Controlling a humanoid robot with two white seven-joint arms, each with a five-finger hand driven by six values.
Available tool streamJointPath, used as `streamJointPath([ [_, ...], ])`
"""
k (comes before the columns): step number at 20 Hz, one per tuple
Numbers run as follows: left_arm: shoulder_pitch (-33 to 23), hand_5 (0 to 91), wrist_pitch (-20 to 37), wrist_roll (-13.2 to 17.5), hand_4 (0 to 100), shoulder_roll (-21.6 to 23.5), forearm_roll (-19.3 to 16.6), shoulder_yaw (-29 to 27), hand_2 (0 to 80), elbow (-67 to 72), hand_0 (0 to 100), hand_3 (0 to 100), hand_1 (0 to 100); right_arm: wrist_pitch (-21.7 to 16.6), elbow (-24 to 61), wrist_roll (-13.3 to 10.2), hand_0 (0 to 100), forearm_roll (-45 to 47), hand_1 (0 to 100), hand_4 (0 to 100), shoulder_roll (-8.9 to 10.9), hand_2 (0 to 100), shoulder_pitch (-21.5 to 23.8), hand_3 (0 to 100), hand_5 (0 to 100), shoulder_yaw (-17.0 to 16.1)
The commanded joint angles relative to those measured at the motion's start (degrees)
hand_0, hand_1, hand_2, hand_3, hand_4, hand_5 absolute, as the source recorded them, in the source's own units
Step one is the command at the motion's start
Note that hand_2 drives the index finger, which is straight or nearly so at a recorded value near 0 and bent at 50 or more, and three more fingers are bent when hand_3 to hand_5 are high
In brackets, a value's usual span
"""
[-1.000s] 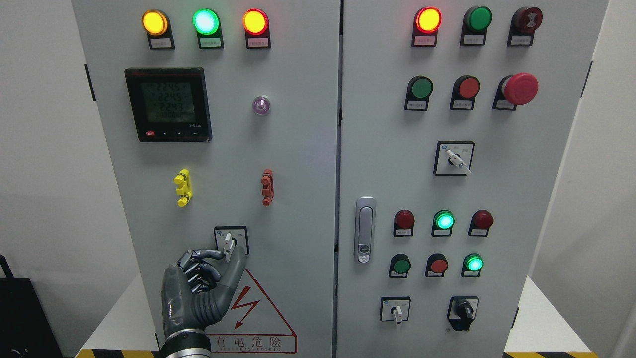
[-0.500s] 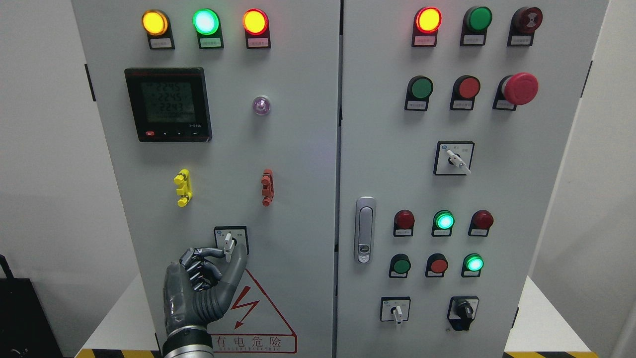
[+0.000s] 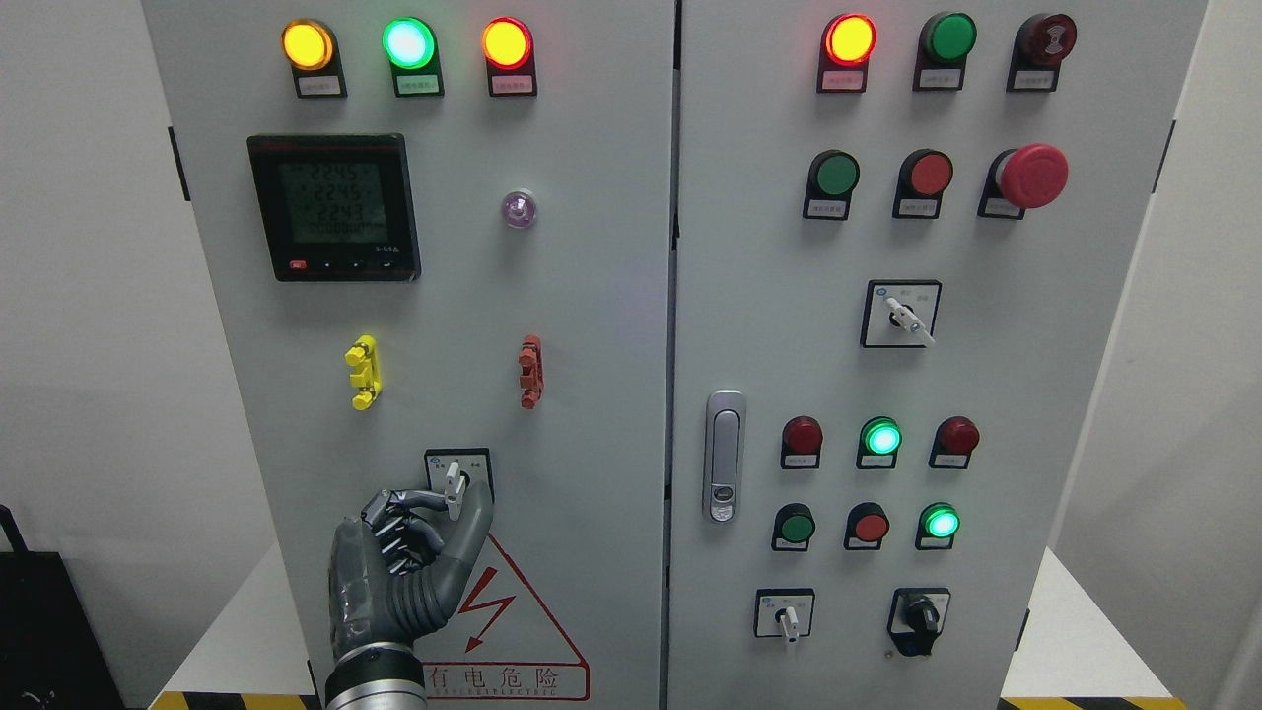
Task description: Turn on light switch 1
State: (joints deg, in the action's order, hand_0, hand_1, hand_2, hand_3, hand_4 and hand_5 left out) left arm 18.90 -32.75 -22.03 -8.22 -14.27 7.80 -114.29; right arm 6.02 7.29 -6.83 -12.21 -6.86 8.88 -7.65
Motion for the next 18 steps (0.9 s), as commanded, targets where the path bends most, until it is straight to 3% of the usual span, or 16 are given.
streamJointPath([
  [1, 0.3, 85.8, 0.0, 0.1, 91, 0.0, -0.1, 0.0, 57.0, 0.3, 8, 92, 57, 0.0, 0.0, -0.1, 5, 0.0, 0, 0, 0.0, 0, 0.0, 0, 0, 0.0],
  [18, 0.4, 86.0, -0.4, 0.1, 92, 0.0, -0.1, 0.0, 57.1, 0.6, 16, 95, 52, 0.0, 0.0, 0.0, 5, 0.0, 0, 0, 0.0, 0, 0.0, 0, 0, 0.0],
])
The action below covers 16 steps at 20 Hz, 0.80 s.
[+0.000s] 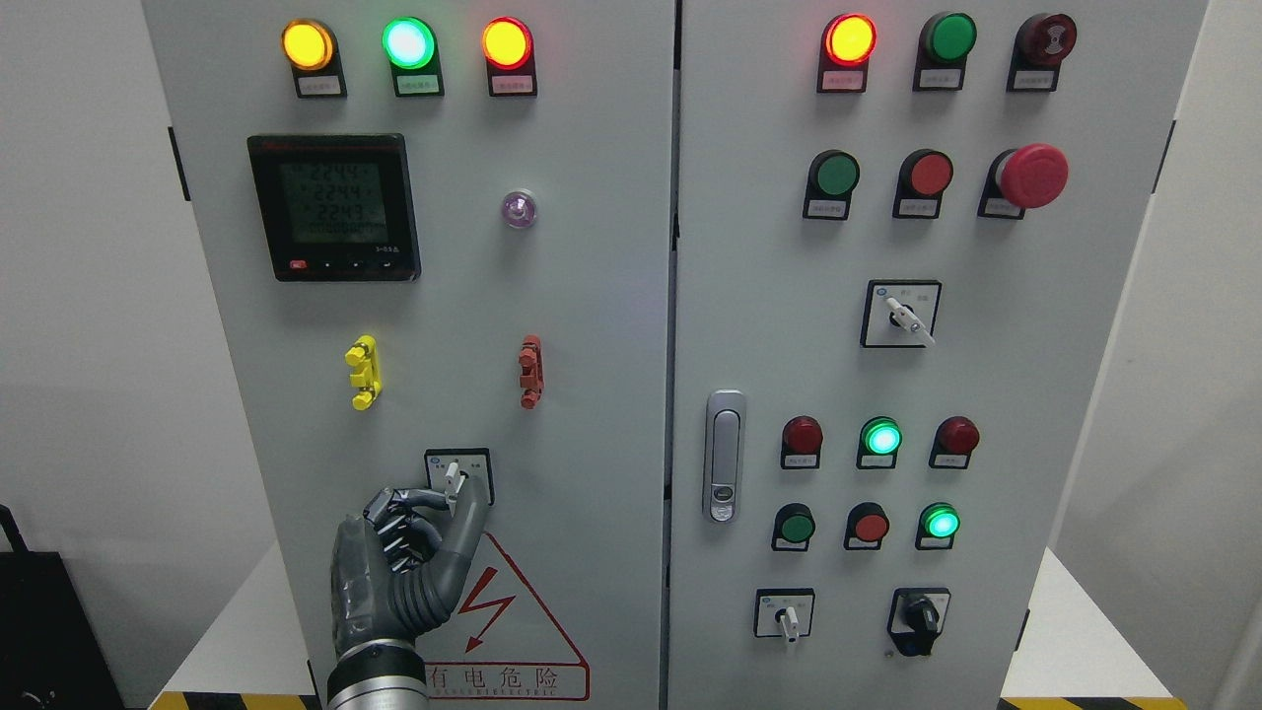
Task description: Turn on light switch 1
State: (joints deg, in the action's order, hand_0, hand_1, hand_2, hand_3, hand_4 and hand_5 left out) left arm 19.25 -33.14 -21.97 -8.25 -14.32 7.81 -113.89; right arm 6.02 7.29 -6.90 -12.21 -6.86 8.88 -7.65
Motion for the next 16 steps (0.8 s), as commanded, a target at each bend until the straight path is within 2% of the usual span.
streamJointPath([
  [1, 0.2, 86.0, 0.0, 0.0, 92, 0.0, -0.1, 0.0, 57.2, 0.2, 16, 95, 52, 0.0, 0.1, 0.0, 5, 0.0, 0, 0, 0.0, 0, 0.0, 0, 0, 0.0],
  [16, 0.5, 86.0, 0.0, 0.1, 93, 0.0, -0.1, 0.0, 57.4, 1.0, 22, 95, 49, 0.0, 0.0, 0.0, 5, 0.0, 0, 0, 0.0, 0, 0.0, 0, 0, 0.0],
])
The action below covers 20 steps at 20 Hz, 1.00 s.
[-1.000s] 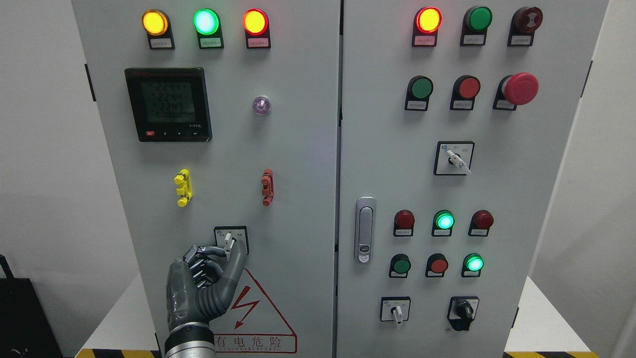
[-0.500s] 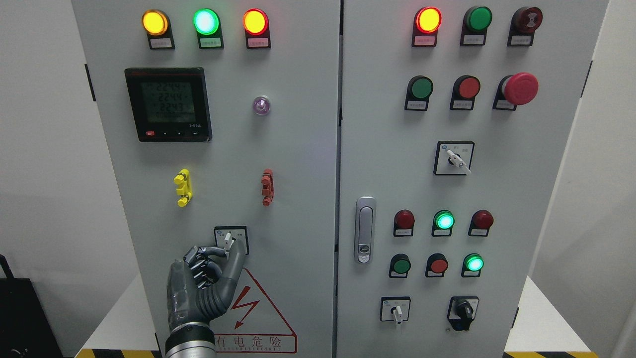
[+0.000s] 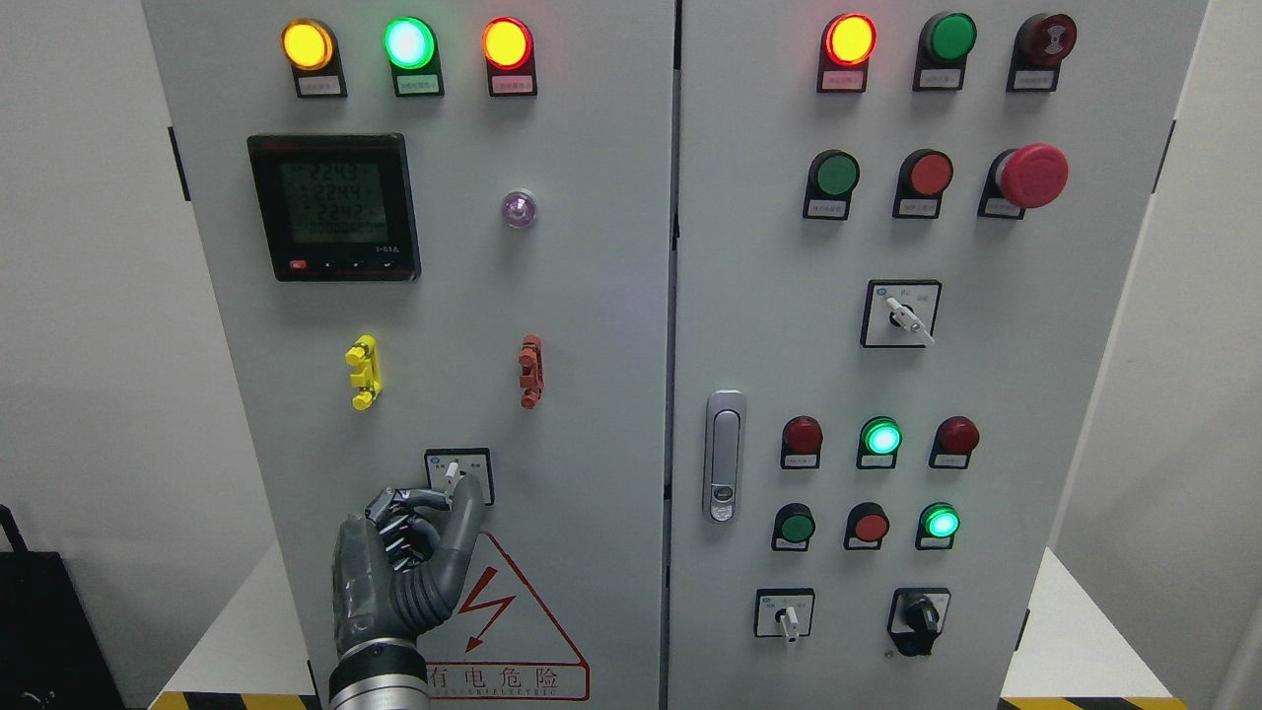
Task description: Turn on light switch 1
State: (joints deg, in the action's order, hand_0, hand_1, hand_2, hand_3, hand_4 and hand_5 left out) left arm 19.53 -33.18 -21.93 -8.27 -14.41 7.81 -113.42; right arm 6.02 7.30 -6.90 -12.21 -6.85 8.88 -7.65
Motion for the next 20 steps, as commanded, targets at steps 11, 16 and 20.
streamJointPath([
  [11, 0.3, 85.9, 0.0, 0.1, 93, -0.1, 0.0, 0.0, 57.8, 0.7, 24, 96, 49, 0.0, 0.0, 0.0, 5, 0.0, 0, 0, 0.0, 0, 0.0, 0, 0, 0.0],
  [16, 0.3, 85.9, 0.0, 0.1, 93, -0.1, 0.0, 0.0, 57.8, 0.7, 26, 96, 49, 0.0, 0.0, 0.0, 5, 0.0, 0, 0, 0.0, 0, 0.0, 0, 0, 0.0],
  [20, 0.3, 85.8, 0.0, 0.1, 93, -0.1, 0.0, 0.1, 57.9, 0.7, 27, 96, 48, 0.0, 0.0, 0.0, 5, 0.0, 0, 0, 0.0, 0, 0.0, 0, 0, 0.0],
])
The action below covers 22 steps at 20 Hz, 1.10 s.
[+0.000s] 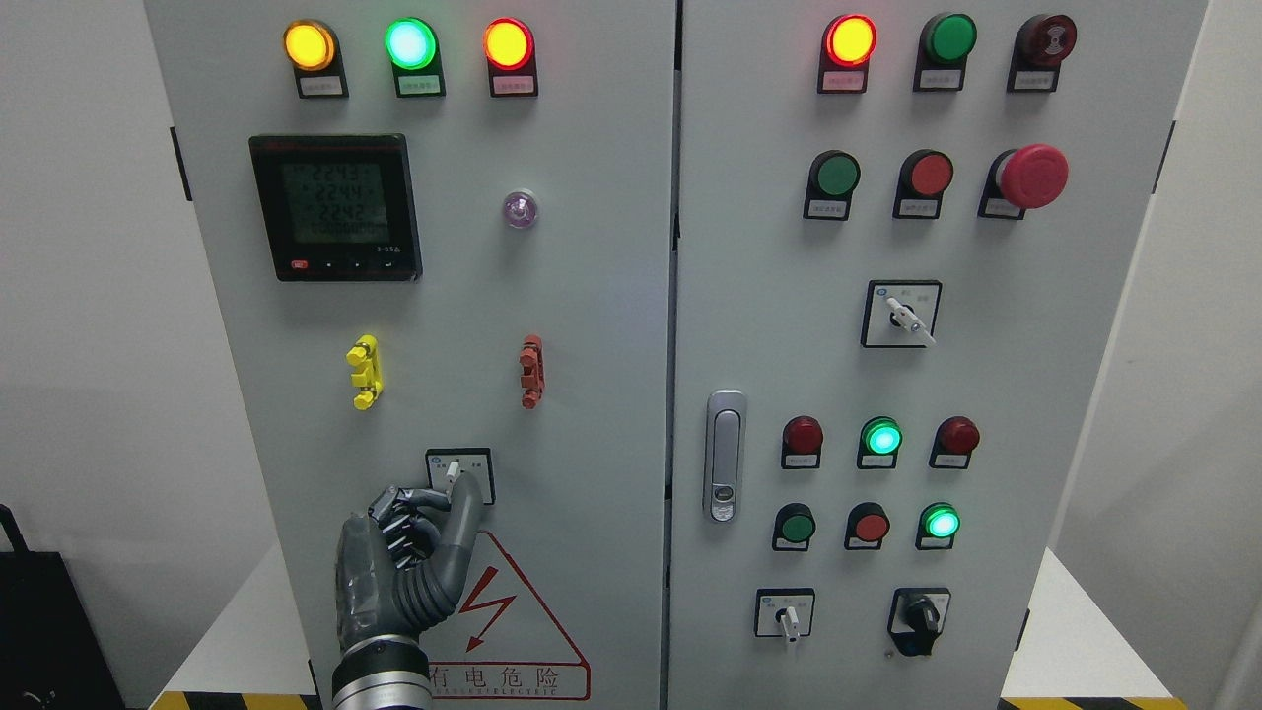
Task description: Turn on light switch 1
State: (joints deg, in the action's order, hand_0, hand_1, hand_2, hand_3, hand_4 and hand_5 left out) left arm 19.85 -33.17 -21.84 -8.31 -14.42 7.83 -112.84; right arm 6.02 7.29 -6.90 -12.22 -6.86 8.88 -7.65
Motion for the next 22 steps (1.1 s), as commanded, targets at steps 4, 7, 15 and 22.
streamJointPath([
  [4, 0.0, 85.9, 0.0, 0.1, 93, 0.0, 0.0, 0.0, 57.9, 0.2, 29, 96, 48, 0.0, 0.1, 0.0, 5, 0.0, 0, 0, 0.0, 0, 0.0, 0, 0, 0.0],
  [7, 0.0, 85.8, 0.0, 0.1, 93, 0.0, 0.0, 0.1, 57.9, 0.2, 31, 96, 47, 0.0, 0.0, 0.0, 5, 0.0, 0, 0, 0.0, 0, 0.0, 0, 0, 0.0],
  [15, 0.1, 85.8, 0.0, 0.1, 93, 0.0, 0.0, 0.1, 57.9, 0.2, 39, 96, 44, 0.0, 0.0, 0.0, 5, 0.0, 0, 0, 0.0, 0, 0.0, 0, 0, 0.0],
  [22, 0.1, 85.8, 0.0, 0.1, 93, 0.0, 0.1, 0.1, 58.0, 0.2, 44, 96, 41, 0.0, 0.0, 0.0, 5, 0.0, 0, 0, 0.0, 0, 0.0, 0, 0, 0.0],
])
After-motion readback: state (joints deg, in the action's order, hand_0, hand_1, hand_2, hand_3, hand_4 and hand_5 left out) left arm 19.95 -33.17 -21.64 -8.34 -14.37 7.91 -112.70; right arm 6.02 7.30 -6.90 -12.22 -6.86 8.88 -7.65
